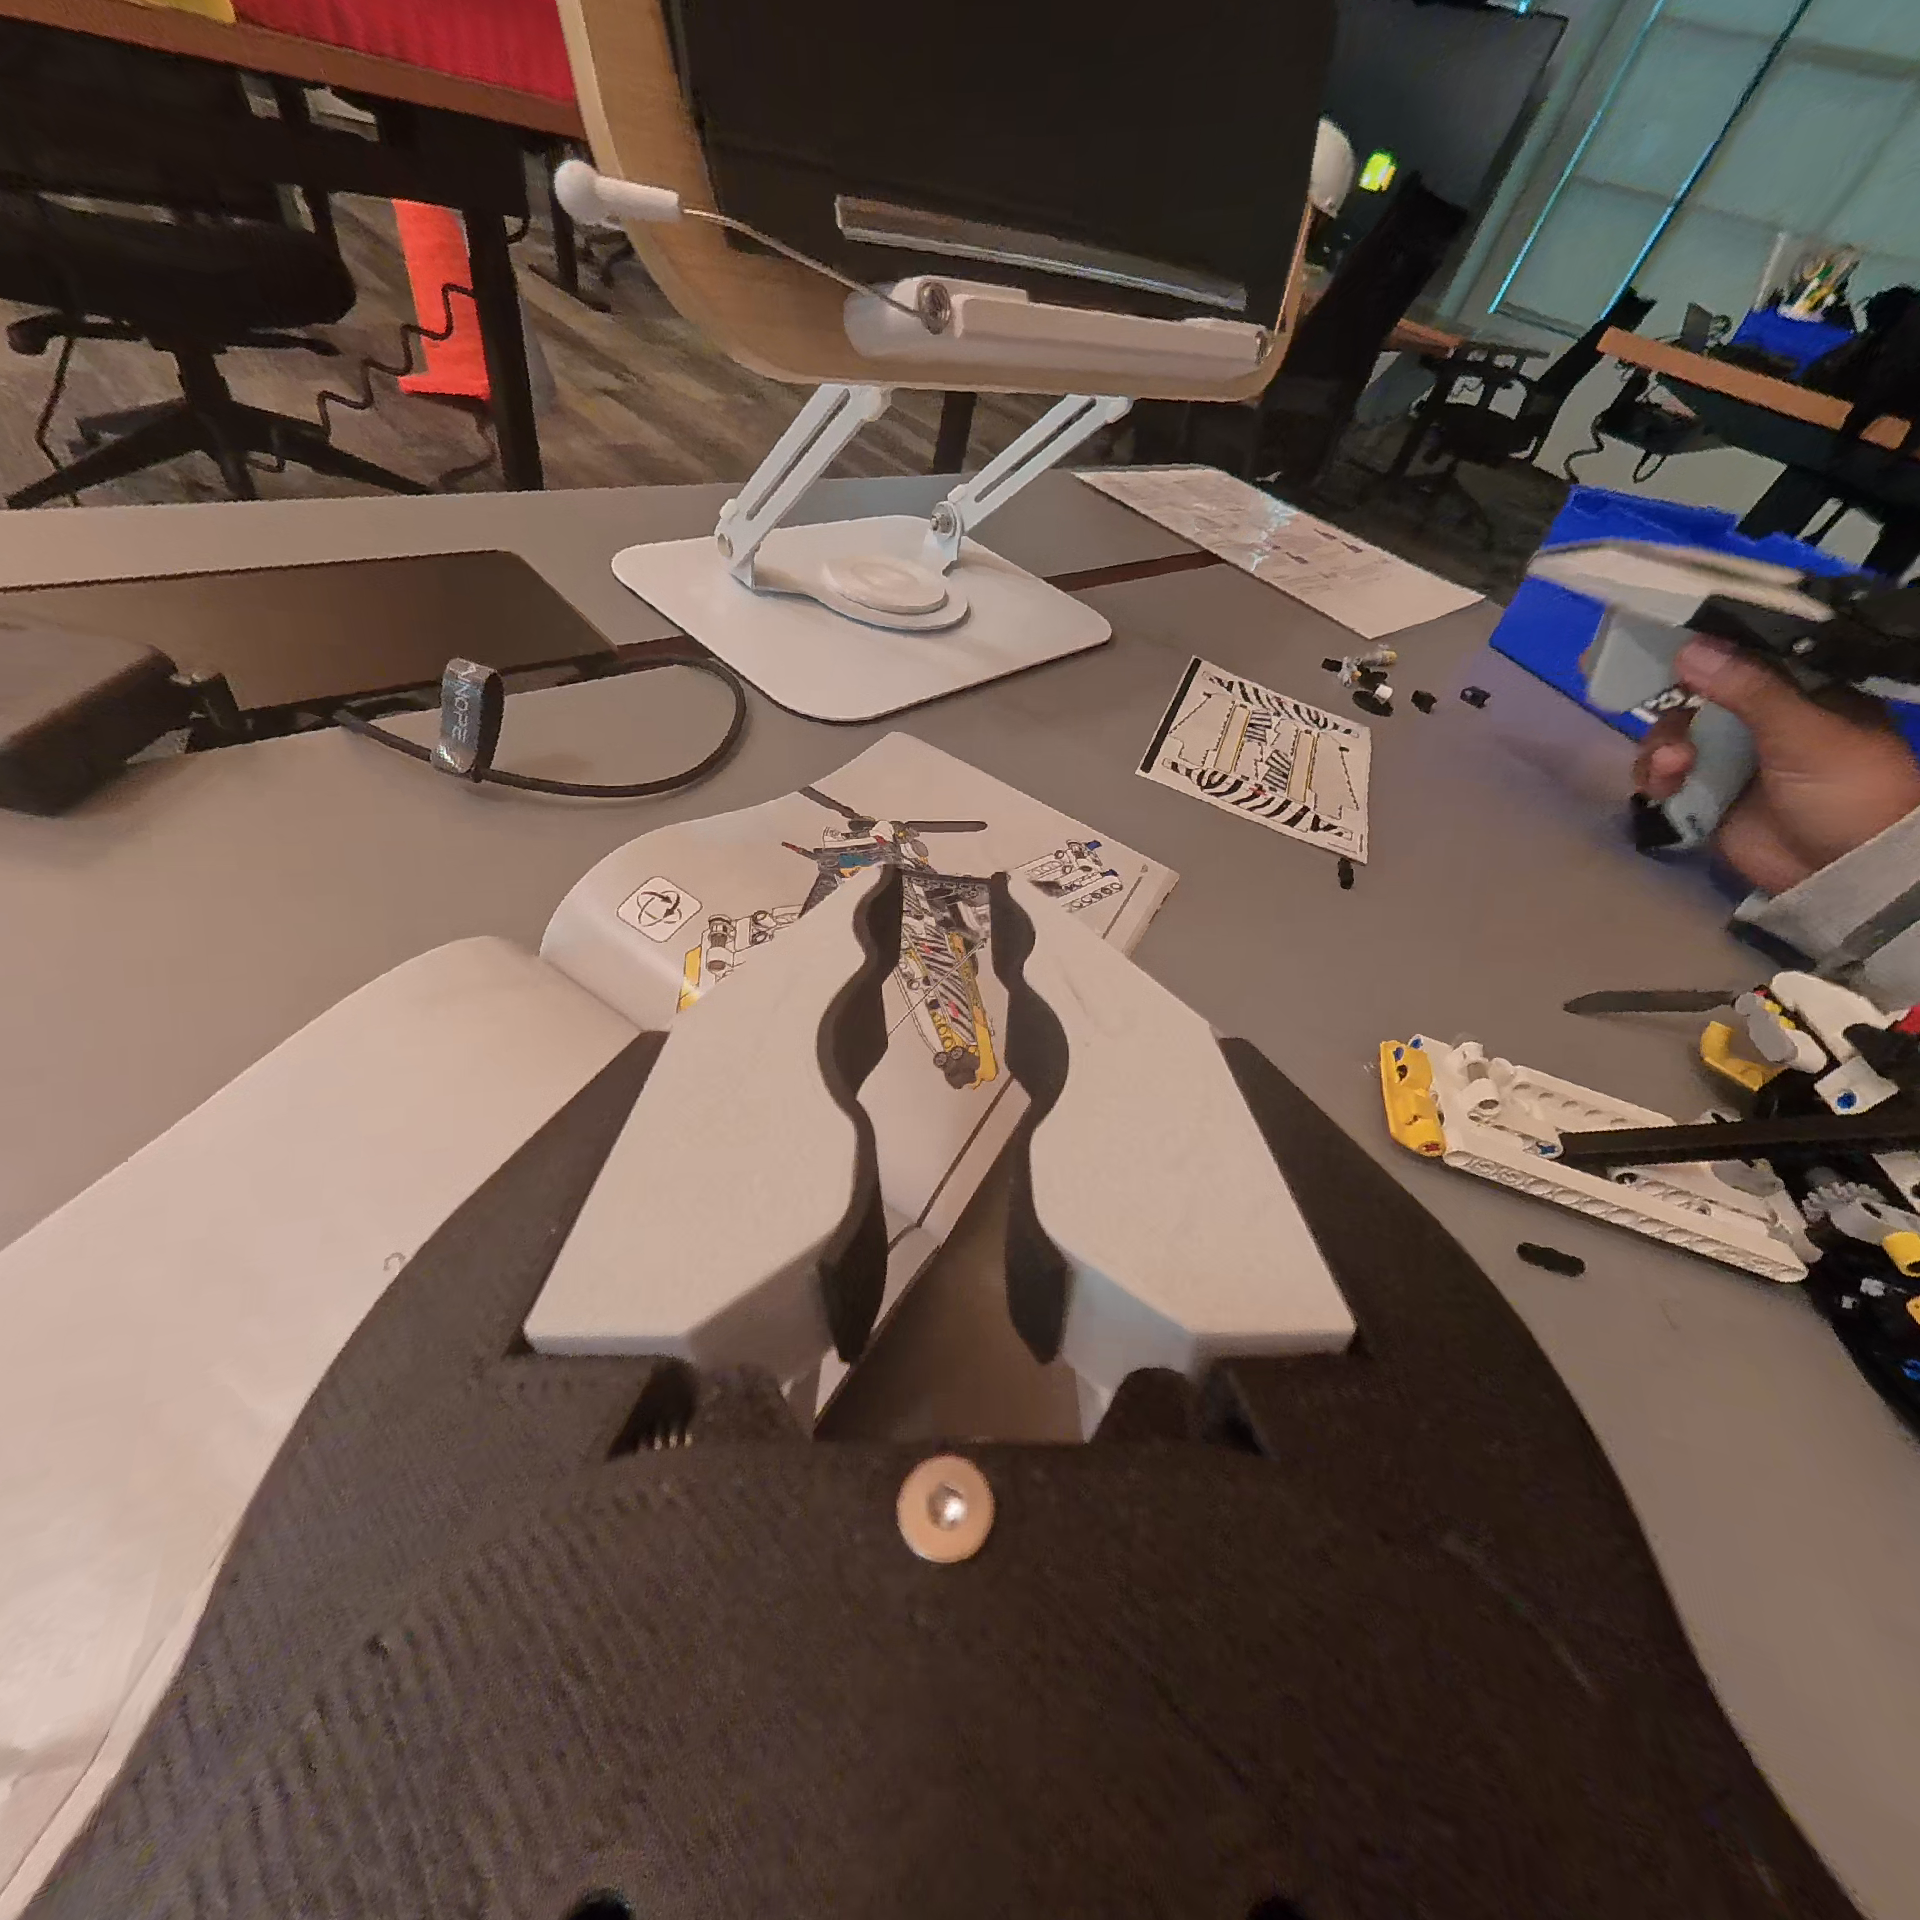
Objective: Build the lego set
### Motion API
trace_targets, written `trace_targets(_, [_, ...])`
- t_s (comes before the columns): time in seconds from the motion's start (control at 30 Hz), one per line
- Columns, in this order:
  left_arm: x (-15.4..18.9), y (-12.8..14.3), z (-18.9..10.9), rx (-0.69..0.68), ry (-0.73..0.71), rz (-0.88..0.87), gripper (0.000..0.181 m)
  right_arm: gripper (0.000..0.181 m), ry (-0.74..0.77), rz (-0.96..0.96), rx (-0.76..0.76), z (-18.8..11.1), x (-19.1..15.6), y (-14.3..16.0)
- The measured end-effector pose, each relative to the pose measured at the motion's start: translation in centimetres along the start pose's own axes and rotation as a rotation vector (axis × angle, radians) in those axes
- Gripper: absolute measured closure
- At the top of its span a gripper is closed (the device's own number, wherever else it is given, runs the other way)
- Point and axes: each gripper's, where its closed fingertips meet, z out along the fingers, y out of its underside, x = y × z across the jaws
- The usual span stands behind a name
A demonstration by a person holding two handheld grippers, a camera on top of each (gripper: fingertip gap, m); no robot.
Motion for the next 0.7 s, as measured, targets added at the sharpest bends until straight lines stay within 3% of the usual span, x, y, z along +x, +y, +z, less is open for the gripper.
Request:
trace_targets(0.13, [0.1, 0.2, 0.1, -0.014, -0.011, 0.031, 0.166, 0.174, 0.018, -0.009, 0.090, -3.6, -2.2, -3.5])
trace_targets(0.23, [0.3, 0.3, 0.2, -0.020, -0.002, 0.025, 0.166, 0.174, 0.055, -0.041, 0.147, -8.2, -5.0, -3.7])
trace_targets(0.3, [0.3, 0.3, 0.3, -0.020, 0.002, 0.018, 0.166, 0.175, 0.121, -0.080, 0.181, -12.1, -6.6, -3.3])
trace_targets(0.4, [0.1, 0.1, 0.1, -0.002, -0.002, 0.001, 0.166, 0.181, 0.261, -0.094, 0.403, -20.3, -9.4, -6.8])
trace_targets(0.47, [-0.1, 0.1, 0.0, 0.006, -0.002, -0.013, 0.166, 0.181, 0.277, -0.072, 0.452, -24.0, -11.4, -7.9])
trace_targets(0.63, [0.0, 0.1, 0.0, 0.001, -0.005, -0.008, 0.166, 0.181, 0.179, -0.036, 0.118, -23.7, -13.5, -2.2])
trace_targets(0.7, [0.1, 0.1, 0.0, 0.000, -0.007, -0.001, 0.166, 0.171, 0.164, 0.024, 0.059, -22.9, -12.9, -0.7])
